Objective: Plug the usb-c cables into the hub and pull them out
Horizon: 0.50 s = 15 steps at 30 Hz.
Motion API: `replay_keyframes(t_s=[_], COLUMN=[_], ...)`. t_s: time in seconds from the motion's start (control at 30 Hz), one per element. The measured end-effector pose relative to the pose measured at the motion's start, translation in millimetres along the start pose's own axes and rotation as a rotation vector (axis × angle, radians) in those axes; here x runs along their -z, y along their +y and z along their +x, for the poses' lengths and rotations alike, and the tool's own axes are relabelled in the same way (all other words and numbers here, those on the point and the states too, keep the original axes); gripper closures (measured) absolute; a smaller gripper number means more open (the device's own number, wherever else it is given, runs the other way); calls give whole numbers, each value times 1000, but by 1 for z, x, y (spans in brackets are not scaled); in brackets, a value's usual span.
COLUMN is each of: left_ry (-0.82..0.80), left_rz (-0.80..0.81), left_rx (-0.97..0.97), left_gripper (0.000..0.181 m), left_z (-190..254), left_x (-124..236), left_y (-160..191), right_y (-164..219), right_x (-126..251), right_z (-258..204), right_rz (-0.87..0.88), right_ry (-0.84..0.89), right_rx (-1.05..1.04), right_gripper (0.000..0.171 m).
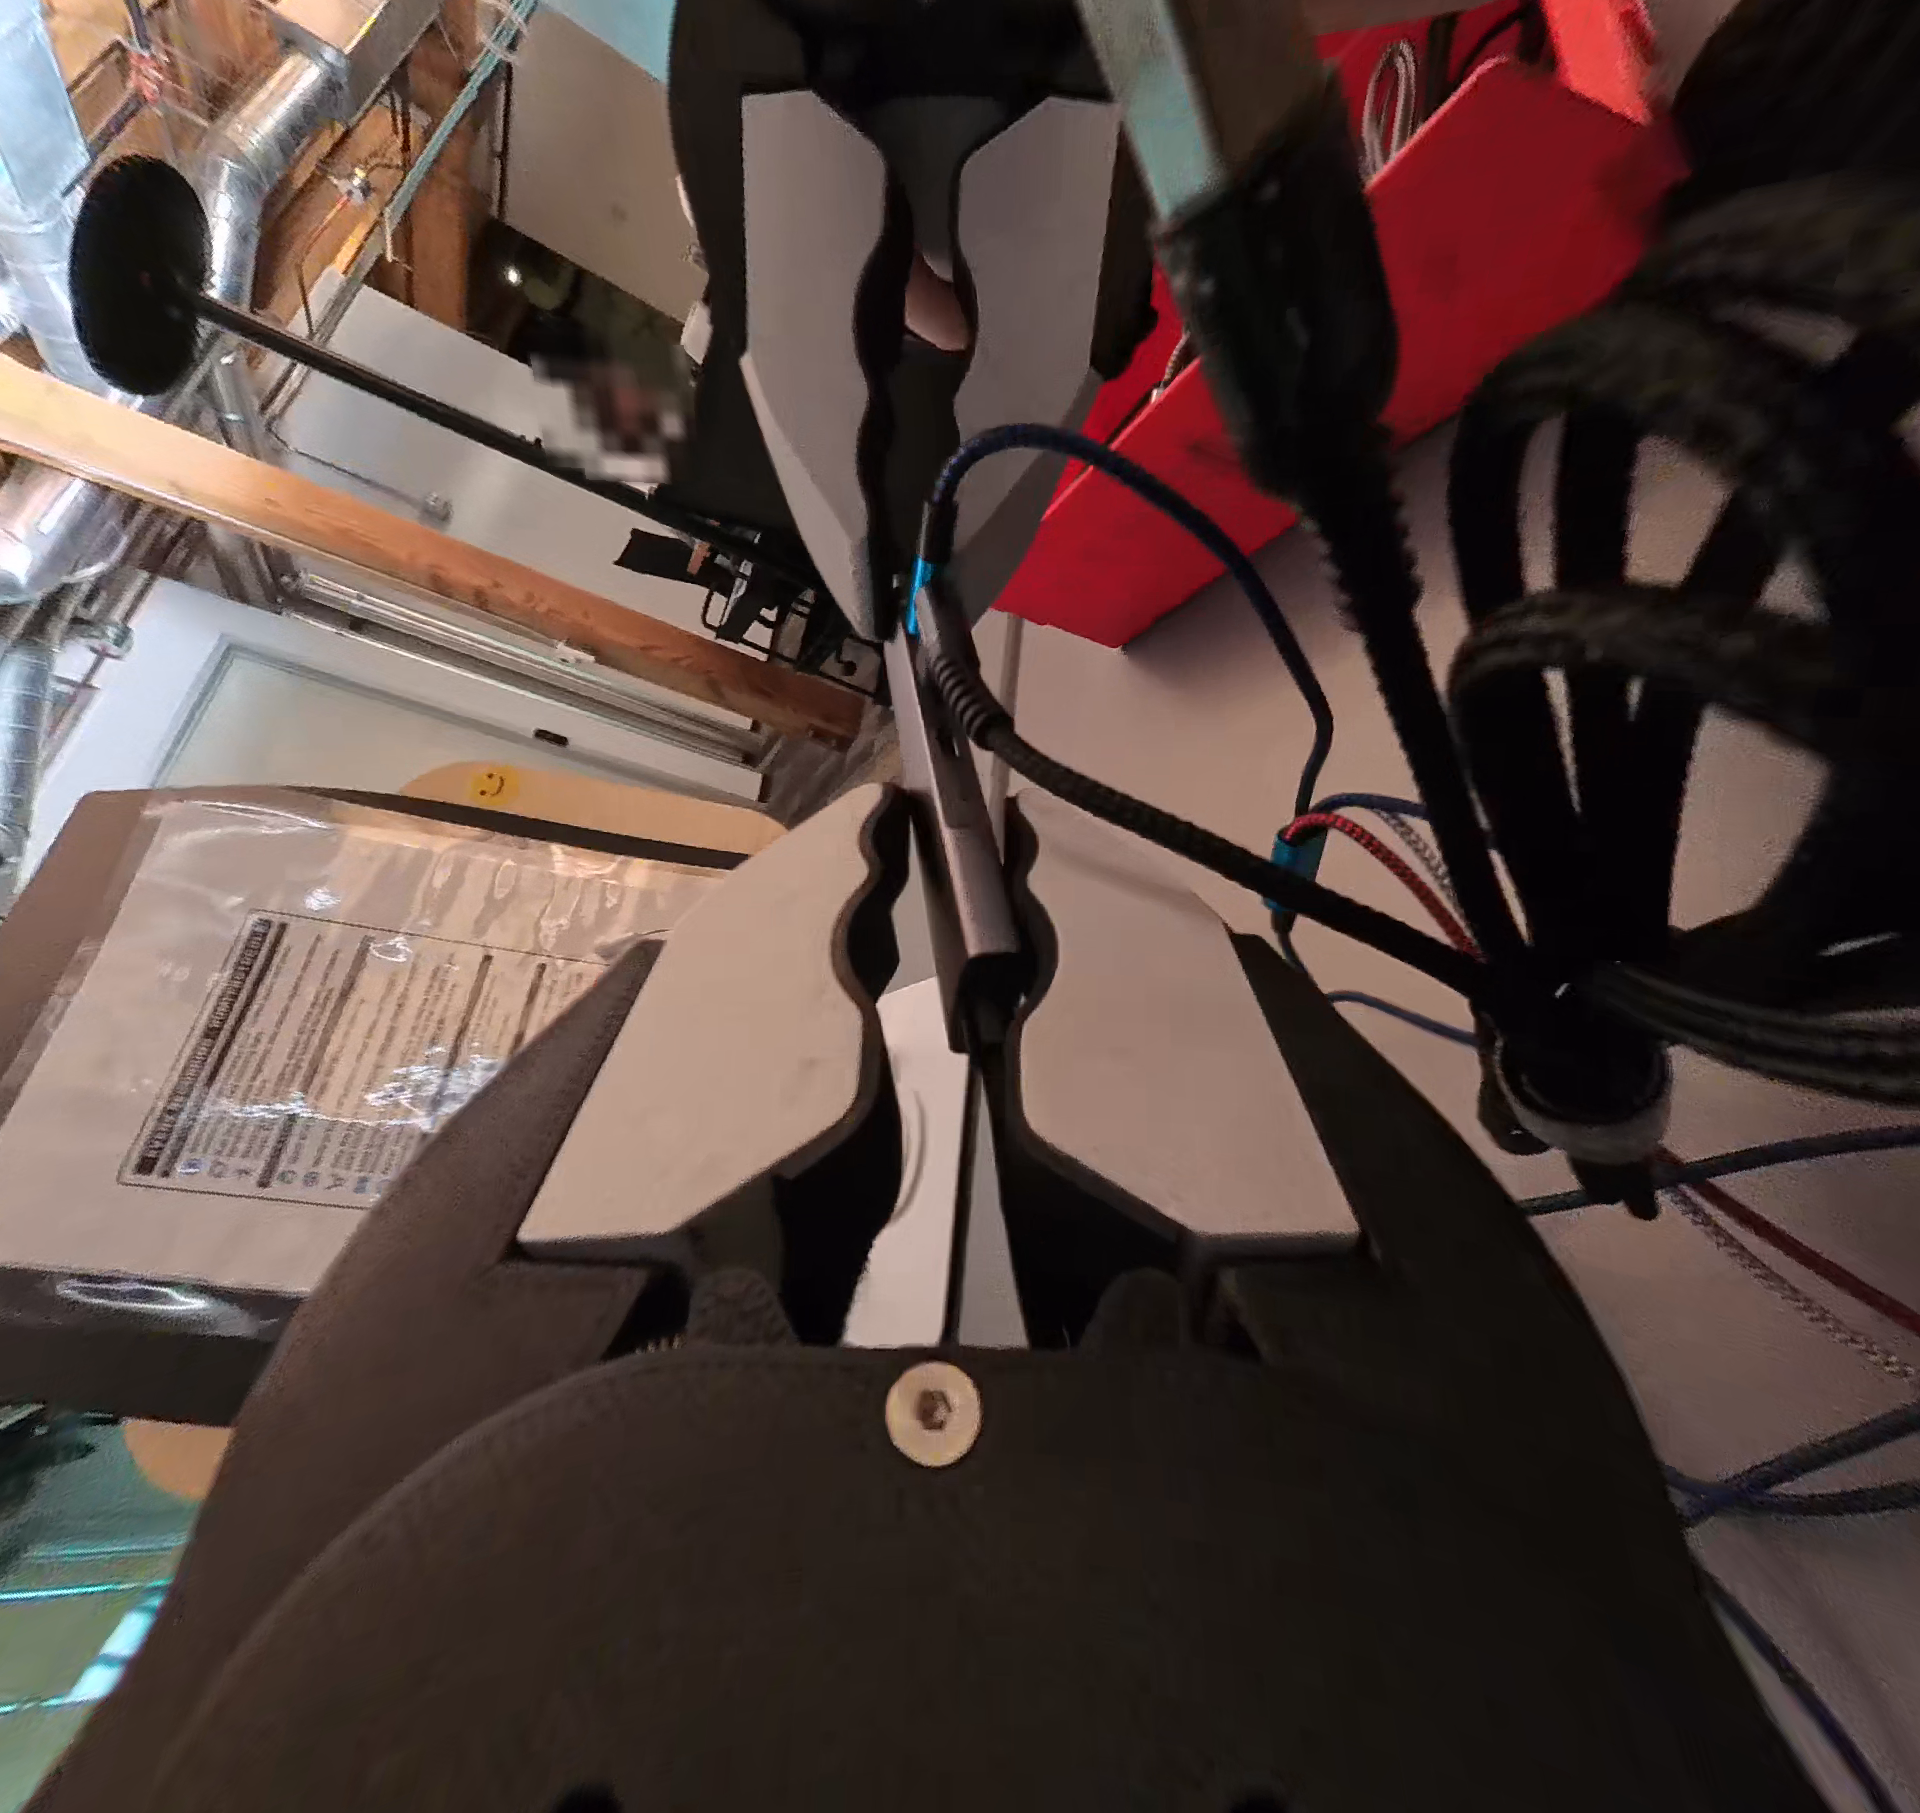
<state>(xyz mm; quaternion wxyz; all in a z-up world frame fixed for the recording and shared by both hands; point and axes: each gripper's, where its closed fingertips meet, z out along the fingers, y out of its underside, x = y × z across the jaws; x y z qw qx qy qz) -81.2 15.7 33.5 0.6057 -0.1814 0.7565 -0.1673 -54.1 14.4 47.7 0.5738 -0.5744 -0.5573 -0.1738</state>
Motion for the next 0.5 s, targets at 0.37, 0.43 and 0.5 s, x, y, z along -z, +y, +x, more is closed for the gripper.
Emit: replay_keyframes(t_s=[0.37, 0.43, 0.5], left_ry=[-78, -137, -204], left_rz=[-113, -186, -271], left_rx=[-96, -156, -214], left_gripper=[178, 174, 172], left_z=[-8, -16, -28], left_x=[-4, -4, -1], left_y=[10, 19, 31], right_y=[6, 10, 7], right_x=[-3, 0, 8], right_z=[1, 7, 17], right_rz=[9, -14, -34], right_ry=[-12, 17, 61], right_rx=[-82, -89, -88], right_gripper=[160, 159, 158])
